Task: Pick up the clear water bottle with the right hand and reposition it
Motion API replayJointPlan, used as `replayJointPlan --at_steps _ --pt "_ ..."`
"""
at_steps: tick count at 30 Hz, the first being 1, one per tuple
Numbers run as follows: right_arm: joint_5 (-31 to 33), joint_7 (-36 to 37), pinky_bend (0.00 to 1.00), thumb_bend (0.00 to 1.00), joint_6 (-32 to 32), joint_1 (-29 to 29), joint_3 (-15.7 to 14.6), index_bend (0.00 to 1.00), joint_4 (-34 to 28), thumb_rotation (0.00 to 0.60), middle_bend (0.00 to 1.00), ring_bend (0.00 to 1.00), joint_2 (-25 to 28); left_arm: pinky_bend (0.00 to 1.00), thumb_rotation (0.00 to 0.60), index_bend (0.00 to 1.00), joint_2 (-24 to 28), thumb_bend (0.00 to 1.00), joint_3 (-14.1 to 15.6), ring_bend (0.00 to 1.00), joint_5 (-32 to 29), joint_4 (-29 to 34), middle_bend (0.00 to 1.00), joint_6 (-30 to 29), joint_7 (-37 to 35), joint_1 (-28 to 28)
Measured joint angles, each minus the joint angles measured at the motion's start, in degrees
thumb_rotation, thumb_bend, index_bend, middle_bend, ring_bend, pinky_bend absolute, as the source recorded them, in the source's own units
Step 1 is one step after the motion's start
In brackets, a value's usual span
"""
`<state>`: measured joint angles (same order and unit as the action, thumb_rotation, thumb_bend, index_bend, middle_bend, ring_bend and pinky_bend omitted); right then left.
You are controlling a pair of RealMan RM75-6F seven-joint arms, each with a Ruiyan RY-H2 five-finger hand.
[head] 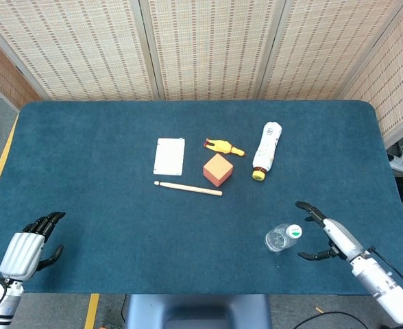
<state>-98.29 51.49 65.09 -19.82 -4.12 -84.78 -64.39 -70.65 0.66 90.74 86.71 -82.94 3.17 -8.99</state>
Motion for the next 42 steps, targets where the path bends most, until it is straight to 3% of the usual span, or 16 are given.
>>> replayJointPlan --at_steps 5,13,15,18,19,22,25,31,34,42 --pt "-1.5 4.9 0.21 0.07 -0.6 -3.6 0.1 0.00 5.2 0.600 0.08 0.00 -5.0 0.38 0.600 0.13 0.1 0.35 0.0 0.20 0.2 -0.1 0.15 -0.2 -0.3 0.0" --pt "-4.6 13.9 0.21 0.07 -1.5 -7.8 -2.2 0.04 7.3 0.600 0.12 0.01 -6.8 0.38 0.600 0.13 0.2 0.35 -0.1 0.20 0.3 -0.2 0.15 -0.4 -1.0 0.1" --pt "-4.5 14.0 0.27 0.09 -1.5 -8.3 -2.4 0.17 8.0 0.600 0.25 0.12 -7.5 0.38 0.600 0.13 0.3 0.35 -0.1 0.20 0.2 -0.2 0.15 -0.4 -1.3 0.1" --pt "-2.8 11.9 0.51 0.23 -0.7 -7.8 -1.8 0.57 8.6 0.600 0.55 0.41 -9.0 0.39 0.600 0.13 0.3 0.35 -0.1 0.20 0.2 -0.3 0.15 -0.5 -1.5 0.1" --pt "-2.0 11.1 0.56 0.27 -0.4 -7.5 -1.5 0.65 8.7 0.600 0.61 0.47 -9.4 0.38 0.600 0.13 0.4 0.36 -0.1 0.20 0.2 -0.3 0.15 -0.5 -1.6 0.1" --pt "0.6 8.1 0.65 0.36 0.8 -6.7 -0.4 0.78 8.7 0.600 0.71 0.57 -10.4 0.38 0.600 0.14 0.4 0.36 -0.1 0.20 0.2 -0.2 0.15 -0.4 -1.8 0.1" --pt "2.2 4.7 0.67 0.38 2.5 -5.9 0.9 0.82 8.5 0.600 0.74 0.61 -10.8 0.38 0.600 0.13 0.4 0.36 -0.1 0.20 0.4 -0.3 0.15 -0.4 -1.7 0.1" --pt "4.5 -7.8 0.68 0.38 8.0 -4.2 4.5 0.83 9.9 0.600 0.75 0.61 -12.5 0.39 0.600 0.13 0.4 0.36 0.0 0.20 0.3 -0.2 0.15 -0.2 -1.6 0.0" --pt "5.4 -17.9 0.68 0.38 11.7 -3.7 6.9 0.83 12.4 0.600 0.75 0.61 -14.2 0.39 0.600 0.13 0.3 0.35 0.0 0.20 0.5 -0.1 0.15 -0.3 -1.4 0.0" --pt "6.1 -48.2 0.68 0.38 23.8 -3.2 12.0 0.83 27.4 0.600 0.75 0.61 -22.0 0.39 0.600 0.13 0.2 0.35 0.1 0.20 0.5 -0.1 0.15 -0.1 -1.2 0.0"
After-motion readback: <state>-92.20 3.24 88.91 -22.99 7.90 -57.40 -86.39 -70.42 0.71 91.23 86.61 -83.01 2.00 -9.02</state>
